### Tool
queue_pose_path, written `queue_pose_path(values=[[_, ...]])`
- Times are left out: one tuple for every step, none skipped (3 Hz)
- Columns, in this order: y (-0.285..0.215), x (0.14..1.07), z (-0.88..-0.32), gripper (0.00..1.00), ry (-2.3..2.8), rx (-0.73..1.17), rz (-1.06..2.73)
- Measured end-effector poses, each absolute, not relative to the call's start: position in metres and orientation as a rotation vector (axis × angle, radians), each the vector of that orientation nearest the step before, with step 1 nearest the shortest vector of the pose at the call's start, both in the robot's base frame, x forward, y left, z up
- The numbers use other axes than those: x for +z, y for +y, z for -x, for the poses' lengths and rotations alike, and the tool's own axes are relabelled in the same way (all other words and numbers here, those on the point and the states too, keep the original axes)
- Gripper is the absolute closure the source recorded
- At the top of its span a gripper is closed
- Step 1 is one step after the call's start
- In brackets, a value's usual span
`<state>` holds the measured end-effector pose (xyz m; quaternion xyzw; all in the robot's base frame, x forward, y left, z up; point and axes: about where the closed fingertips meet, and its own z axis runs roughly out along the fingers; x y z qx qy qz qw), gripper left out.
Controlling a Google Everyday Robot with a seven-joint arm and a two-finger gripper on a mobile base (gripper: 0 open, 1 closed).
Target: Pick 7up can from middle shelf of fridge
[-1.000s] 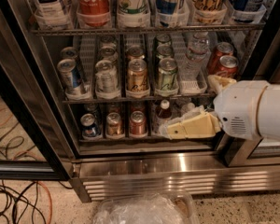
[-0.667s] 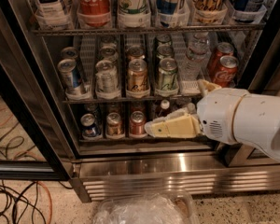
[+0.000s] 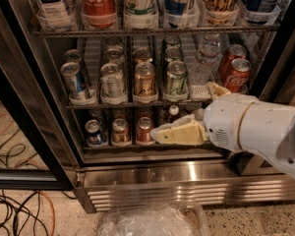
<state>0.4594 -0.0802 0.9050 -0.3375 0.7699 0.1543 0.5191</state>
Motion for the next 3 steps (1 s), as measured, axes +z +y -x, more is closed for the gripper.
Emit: queue_pose_path(values=[[-0.081,0.892,-0.476,0.0,1.797,0.326,0.741],[-0.11,0.88,-0.496,0.0,1.748,0.296,0.604],[-0.148,0.852,-0.502,0.0,1.705,0.2,0.55]])
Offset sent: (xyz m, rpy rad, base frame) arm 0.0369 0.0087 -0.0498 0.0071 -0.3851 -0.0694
